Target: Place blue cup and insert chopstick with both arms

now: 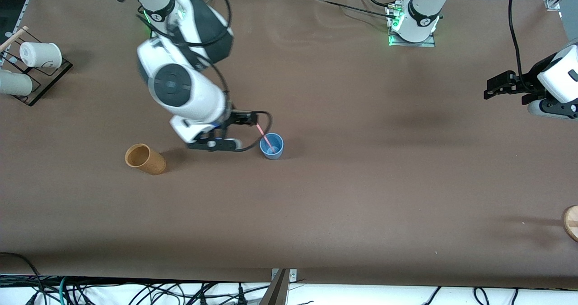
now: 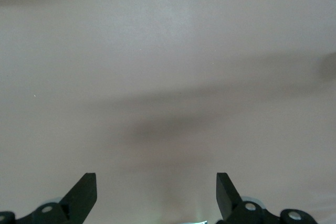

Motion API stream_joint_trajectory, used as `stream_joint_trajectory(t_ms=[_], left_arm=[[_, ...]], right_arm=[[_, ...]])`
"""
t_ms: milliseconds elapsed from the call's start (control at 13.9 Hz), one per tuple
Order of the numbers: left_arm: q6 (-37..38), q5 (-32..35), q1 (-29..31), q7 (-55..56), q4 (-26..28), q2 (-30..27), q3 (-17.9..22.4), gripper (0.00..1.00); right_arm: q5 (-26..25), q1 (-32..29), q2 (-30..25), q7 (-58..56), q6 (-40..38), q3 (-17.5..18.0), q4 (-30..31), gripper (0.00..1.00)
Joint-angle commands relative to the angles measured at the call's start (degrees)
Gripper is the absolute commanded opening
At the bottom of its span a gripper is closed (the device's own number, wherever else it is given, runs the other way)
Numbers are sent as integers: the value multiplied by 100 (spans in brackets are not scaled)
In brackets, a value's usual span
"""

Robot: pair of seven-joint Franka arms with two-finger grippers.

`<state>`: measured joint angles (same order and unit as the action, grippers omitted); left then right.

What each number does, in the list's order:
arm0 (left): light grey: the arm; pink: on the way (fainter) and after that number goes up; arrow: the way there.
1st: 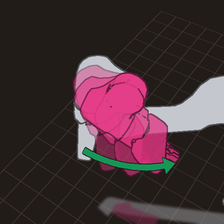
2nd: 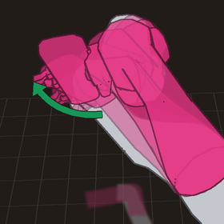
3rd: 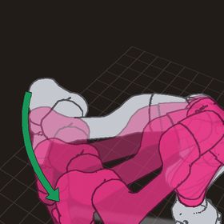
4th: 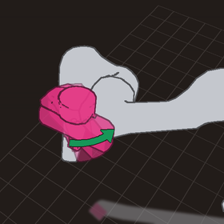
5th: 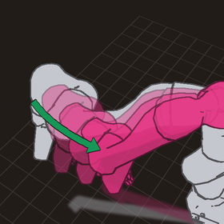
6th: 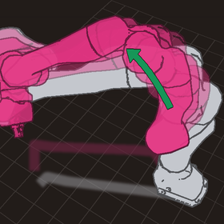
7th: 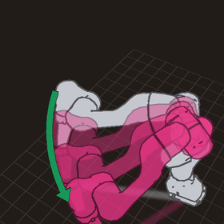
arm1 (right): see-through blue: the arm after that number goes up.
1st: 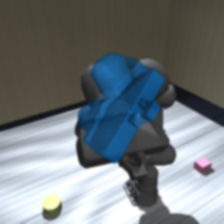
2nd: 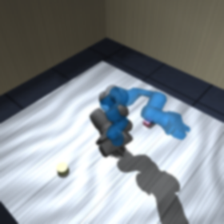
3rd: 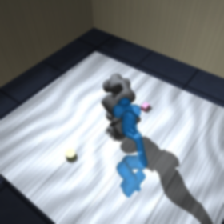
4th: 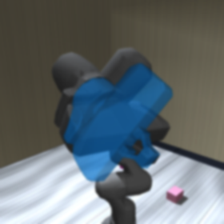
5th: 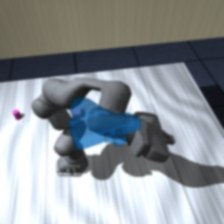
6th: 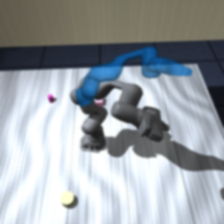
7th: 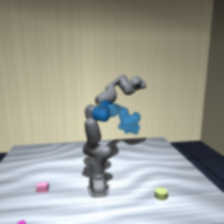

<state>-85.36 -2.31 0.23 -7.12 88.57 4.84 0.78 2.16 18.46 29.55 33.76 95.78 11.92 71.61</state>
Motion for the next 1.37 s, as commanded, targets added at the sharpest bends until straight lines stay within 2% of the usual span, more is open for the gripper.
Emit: stream_joint_trajectory(t_ms=[0,216,288,360,576,720,864,1296], left_arm=[[-33,125,38,-123,-6,-9,-34,100],[-33,125,38,-123,-6,-9,-25,100],[-33,125,38,-123,-15,-9,-25,100],[-33,117,38,-123,-15,-9,-34,100],[-33,90,38,-123,-15,-9,-25,100],[-33,90,38,-123,-15,-9,-25,100],[-33,81,38,-123,-15,-9,-25,100],[-33,73,38,-123,-15,-9,-25,100]], right_arm=[[-57,-62,-528,-736,-321,-566,54,100],[-5,-71,-907,-1413,-823,-1321,63,100],[39,-62,-1012,-1842,-1120,-1629,63,100],[109,-114,-1135,-2360,-1158,-1780,220,100],[136,-746,-2117,-2707,-536,-1755,1781,100],[101,-1159,-2724,-2787,-324,-1624,2530,100],[-284,-1554,-3138,-3014,-366,-1221,2770,100],[-321,-1706,-3105,-3235,-376,-1184,2691,100]])
